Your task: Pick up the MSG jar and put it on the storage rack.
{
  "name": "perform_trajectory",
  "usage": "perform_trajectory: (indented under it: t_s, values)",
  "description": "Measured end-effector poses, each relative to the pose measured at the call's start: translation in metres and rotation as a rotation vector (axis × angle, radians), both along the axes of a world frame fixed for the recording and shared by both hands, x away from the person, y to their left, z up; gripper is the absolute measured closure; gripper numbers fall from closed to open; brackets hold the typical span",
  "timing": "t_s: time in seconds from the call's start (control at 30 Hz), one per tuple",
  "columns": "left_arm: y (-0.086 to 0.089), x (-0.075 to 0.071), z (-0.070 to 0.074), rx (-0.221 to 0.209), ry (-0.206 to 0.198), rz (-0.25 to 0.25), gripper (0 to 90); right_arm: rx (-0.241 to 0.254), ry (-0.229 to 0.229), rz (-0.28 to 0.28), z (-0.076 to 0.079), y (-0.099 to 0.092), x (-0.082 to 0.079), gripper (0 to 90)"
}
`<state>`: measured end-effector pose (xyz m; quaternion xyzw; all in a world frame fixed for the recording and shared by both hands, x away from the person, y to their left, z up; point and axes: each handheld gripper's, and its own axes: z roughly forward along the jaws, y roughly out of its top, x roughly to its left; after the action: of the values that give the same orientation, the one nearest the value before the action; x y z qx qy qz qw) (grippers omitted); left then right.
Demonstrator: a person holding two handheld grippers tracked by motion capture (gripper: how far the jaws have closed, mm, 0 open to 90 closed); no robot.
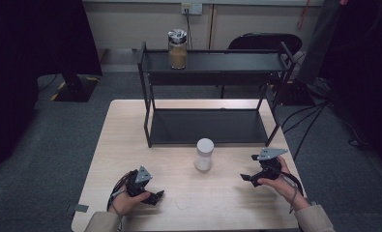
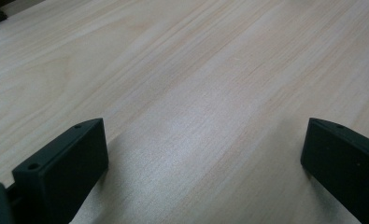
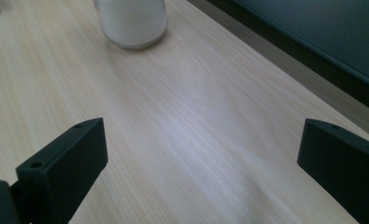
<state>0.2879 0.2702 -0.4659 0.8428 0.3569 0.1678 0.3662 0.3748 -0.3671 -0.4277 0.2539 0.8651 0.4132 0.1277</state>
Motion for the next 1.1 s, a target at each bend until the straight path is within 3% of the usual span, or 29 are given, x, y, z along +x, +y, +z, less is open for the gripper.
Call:
perform_trajectory:
  t_s: [0.53,1.1]
  values:
    - [0.0,0.0,0.0,0.0,0.0,0.0,0.0,0.023,0.0,0.07,0.025,0.023,0.017,0.2]
    - [0.0,0.0,0.0,0.0,0.0,0.0,0.0,0.008,-0.007,0.134,0.044,0.054,0.035,0.2]
